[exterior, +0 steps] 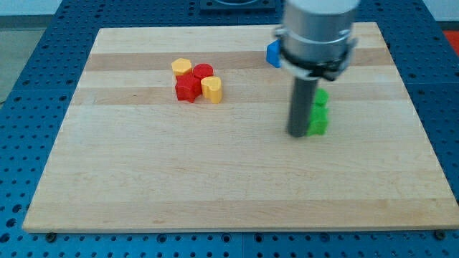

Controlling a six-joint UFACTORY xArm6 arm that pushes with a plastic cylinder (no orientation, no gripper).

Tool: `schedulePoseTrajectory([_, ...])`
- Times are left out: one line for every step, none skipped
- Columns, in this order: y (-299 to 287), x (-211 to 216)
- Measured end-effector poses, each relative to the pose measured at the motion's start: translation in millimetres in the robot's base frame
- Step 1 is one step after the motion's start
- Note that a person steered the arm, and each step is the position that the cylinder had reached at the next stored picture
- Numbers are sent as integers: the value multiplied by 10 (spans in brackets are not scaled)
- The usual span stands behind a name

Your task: Push the green star and green circle slightly right and up a bit

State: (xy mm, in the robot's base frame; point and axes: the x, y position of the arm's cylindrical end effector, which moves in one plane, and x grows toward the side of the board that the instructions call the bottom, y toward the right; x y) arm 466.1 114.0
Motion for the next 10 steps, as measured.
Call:
schedulePoseTrajectory([287,59])
schedulePoseTrajectory([304,119])
schedulePoseTrajectory([741,201])
schedulePoseTrajectory([770,-43])
schedulePoseTrajectory([402,-455])
schedulePoseTrajectory([305,-553])
schedulePoseTrajectory([371,-546])
schedulePoseTrajectory([372,-546])
schedulePoseTrajectory([372,-546])
schedulePoseTrajectory([372,-541])
